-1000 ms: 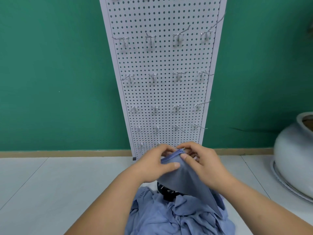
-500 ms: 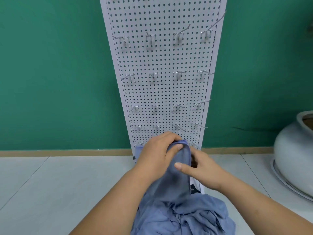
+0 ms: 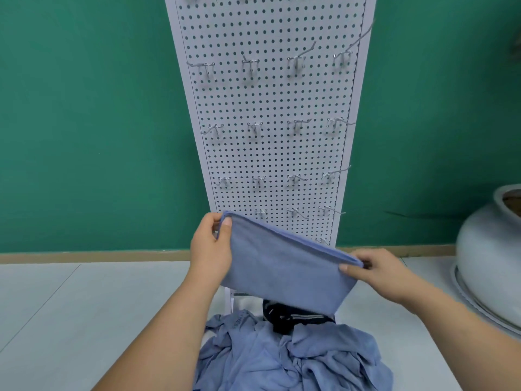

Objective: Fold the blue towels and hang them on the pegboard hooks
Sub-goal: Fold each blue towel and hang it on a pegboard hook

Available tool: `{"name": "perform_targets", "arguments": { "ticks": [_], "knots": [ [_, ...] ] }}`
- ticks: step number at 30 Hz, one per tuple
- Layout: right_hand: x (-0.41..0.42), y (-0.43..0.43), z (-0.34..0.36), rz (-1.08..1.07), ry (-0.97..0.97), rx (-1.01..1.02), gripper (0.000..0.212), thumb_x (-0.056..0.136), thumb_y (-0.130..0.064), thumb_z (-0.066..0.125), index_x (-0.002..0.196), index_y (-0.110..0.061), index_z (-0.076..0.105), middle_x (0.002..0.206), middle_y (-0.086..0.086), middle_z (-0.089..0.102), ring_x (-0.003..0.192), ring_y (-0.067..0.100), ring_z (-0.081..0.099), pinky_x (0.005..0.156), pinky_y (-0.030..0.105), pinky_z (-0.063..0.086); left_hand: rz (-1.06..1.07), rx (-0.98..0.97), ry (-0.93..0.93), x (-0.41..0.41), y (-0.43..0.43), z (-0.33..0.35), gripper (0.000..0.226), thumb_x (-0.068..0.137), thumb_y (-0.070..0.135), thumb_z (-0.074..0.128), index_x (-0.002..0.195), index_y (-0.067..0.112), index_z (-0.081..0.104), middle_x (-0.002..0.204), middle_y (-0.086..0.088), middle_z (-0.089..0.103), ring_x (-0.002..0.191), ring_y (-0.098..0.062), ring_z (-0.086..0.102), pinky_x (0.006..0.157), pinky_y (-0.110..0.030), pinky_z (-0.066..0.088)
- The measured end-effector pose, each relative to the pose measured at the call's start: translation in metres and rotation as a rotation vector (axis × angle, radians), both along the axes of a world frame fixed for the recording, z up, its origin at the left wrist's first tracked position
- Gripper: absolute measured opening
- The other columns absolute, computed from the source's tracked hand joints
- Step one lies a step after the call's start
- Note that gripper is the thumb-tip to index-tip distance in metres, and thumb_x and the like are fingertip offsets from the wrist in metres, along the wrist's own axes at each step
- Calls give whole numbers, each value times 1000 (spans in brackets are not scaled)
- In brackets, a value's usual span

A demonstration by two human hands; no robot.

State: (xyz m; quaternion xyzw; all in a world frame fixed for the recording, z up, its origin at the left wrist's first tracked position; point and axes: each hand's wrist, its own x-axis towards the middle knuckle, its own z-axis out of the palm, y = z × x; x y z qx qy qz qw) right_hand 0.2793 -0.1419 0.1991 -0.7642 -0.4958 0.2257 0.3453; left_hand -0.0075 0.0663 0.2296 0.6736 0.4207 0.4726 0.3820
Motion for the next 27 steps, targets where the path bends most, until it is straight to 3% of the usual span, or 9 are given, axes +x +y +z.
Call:
{"name": "perform_targets", "arguments": {
  "ticks": [2,4,10,14,15,17,20,23,27],
  "knots": [
    [-8,-1,12,-92,214,163,18,101,-36,69,91,-23,76,87,-12,75,80,9,66,79,35,49,20,-105,-16,0,7,-7,19,108,39,53,99,24,61,89,2,68,82,-19,60,74,-36,47],
    [-17,2,23,-195,362,298,20,103,-38,64,106,-22,77,100,-8,80,93,11,73,87,35,54,28,-125,-22,2,8,-8,22,108,40,52,97,23,60,82,0,67,78,-21,59,72,-39,46],
    [-26,13,34,-378,218,492,33,103,-47,61,90,-18,65,89,15,69,73,23,59,68,40,47,60,-85,-102,11,0,-1,21,107,42,51,96,26,58,79,-5,66,70,-16,54,71,-40,47],
    [-23,15,32,-425,237,421,17,98,-46,71,100,-29,67,83,-2,77,83,25,74,79,47,58,79,-214,-100,13,2,-6,21,105,40,56,98,22,63,90,-4,71,79,-19,61,74,-38,50],
    [-22,15,29,-447,280,379,20,95,-43,75,108,-30,67,86,-4,78,86,24,75,83,48,59,84,-272,-75,13,4,-9,18,104,37,59,101,21,64,98,-2,71,84,-20,63,75,-38,50],
    [-19,15,22,-480,369,298,46,89,-36,83,129,-28,61,99,-3,77,98,21,74,95,48,58,73,-405,-25,11,6,-17,13,102,28,65,113,21,64,113,-1,67,94,-18,65,75,-34,52],
    [-15,13,14,-445,387,257,71,87,-24,87,146,-40,50,120,-8,70,110,19,69,100,49,56,-13,-492,24,5,9,-24,41,98,7,66,133,24,55,121,-7,64,102,-21,66,75,-31,52],
    [-15,10,18,-367,323,303,45,92,-14,80,124,-43,70,118,-14,74,105,19,72,97,51,59,-13,-415,-8,2,10,-21,43,99,-2,63,133,24,60,117,-3,67,103,-19,65,73,-25,49],
    [-16,10,21,-329,304,389,19,94,-10,77,100,-28,82,97,-12,81,103,11,73,96,36,56,-40,-347,-42,3,10,-18,27,100,7,67,109,32,71,105,3,76,104,-21,70,80,-31,55]
  ]
}}
